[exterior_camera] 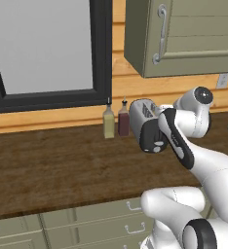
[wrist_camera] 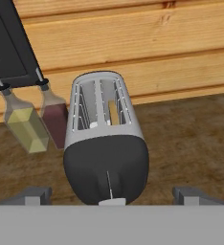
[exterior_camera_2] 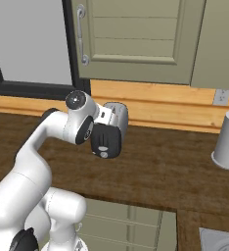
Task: Start the toaster. Once the lever pops up, take the bread to the plate on the dining counter.
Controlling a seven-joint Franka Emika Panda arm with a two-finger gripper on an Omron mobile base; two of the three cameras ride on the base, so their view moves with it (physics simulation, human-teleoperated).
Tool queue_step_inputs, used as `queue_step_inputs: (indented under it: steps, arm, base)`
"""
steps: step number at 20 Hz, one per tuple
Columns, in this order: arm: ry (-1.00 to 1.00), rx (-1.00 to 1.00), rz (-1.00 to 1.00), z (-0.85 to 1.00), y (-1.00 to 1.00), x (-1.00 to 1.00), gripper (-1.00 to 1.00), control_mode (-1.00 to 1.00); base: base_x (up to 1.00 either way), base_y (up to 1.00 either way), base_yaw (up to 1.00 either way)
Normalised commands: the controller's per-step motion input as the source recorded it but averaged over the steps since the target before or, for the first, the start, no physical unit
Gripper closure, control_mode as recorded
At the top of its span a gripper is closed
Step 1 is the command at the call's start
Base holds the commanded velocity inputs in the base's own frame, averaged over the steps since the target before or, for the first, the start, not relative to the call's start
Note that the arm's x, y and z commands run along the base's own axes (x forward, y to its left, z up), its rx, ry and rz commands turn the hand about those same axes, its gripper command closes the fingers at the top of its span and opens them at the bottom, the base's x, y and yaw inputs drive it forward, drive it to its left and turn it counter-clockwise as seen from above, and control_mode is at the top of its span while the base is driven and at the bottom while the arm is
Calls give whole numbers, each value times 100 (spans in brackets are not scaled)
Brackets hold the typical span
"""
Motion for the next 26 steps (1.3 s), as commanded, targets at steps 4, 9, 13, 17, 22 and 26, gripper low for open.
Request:
queue_step_inputs:
  steps: [4,9,13,17,22,26]
  arm:
    - [0,0,0,0,0,0,-100,-100]
    - [0,0,0,0,0,0,-100,-100]
    - [0,0,0,0,0,0,-100,-100]
    - [0,0,0,0,0,0,-100,-100]
    - [0,0,0,0,0,0,-100,-100]
    - [0,0,0,0,0,0,-100,-100]
  base:
    - [0,0,0]
    - [0,0,0]
    - [0,0,0]
    - [0,0,0]
    - [0,0,0]
    - [0,0,0]
